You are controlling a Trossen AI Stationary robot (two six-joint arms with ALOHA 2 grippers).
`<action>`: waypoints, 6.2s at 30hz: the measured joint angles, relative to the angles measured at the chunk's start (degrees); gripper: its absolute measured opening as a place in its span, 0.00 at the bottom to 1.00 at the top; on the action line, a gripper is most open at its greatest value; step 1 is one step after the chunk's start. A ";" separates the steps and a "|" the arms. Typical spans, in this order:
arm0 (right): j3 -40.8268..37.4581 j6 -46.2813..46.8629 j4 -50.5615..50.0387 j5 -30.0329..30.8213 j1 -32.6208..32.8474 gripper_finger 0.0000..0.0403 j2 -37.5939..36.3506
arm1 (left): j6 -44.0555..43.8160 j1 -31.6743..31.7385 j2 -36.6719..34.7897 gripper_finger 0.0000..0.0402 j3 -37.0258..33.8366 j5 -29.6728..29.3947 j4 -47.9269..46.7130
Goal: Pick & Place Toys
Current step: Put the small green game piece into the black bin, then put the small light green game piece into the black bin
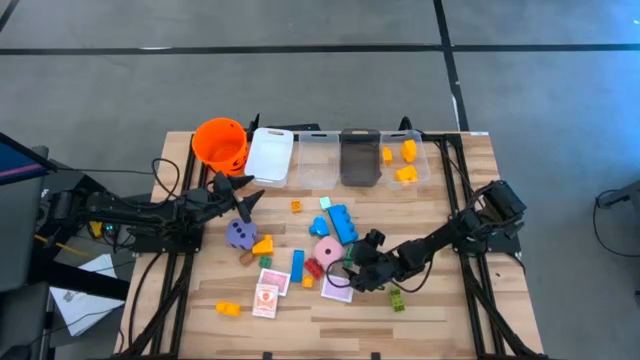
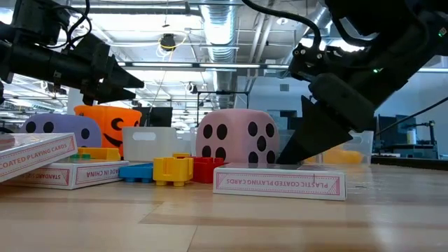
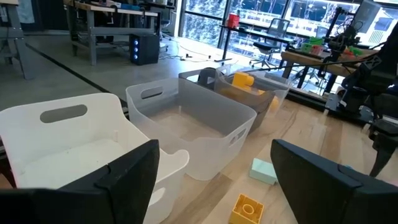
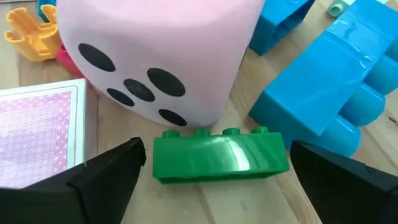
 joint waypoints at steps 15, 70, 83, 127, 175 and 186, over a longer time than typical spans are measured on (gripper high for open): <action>0.17 1.38 0.70 -5.75 -2.00 0.71 2.21 | -0.02 0.00 0.00 0.75 0.00 1.26 0.05; 4.57 30.31 -53.55 25.46 -25.61 0.73 -23.87 | -2.83 0.00 0.00 0.75 0.00 1.61 -2.11; 4.57 8.91 -29.36 8.84 -26.90 0.73 -24.39 | -2.56 0.00 0.02 0.75 0.00 1.59 0.12; 4.59 -29.94 -1.72 -0.05 -43.01 0.74 -23.76 | 6.29 0.00 0.02 0.75 0.00 1.57 4.74; 4.72 -23.86 -3.84 -8.64 -37.02 0.99 -14.25 | -2.54 0.00 0.00 0.75 0.02 1.61 4.72; 4.70 -13.72 -13.69 12.54 -14.82 0.99 -14.29 | -2.68 0.00 0.00 0.75 0.00 1.61 5.53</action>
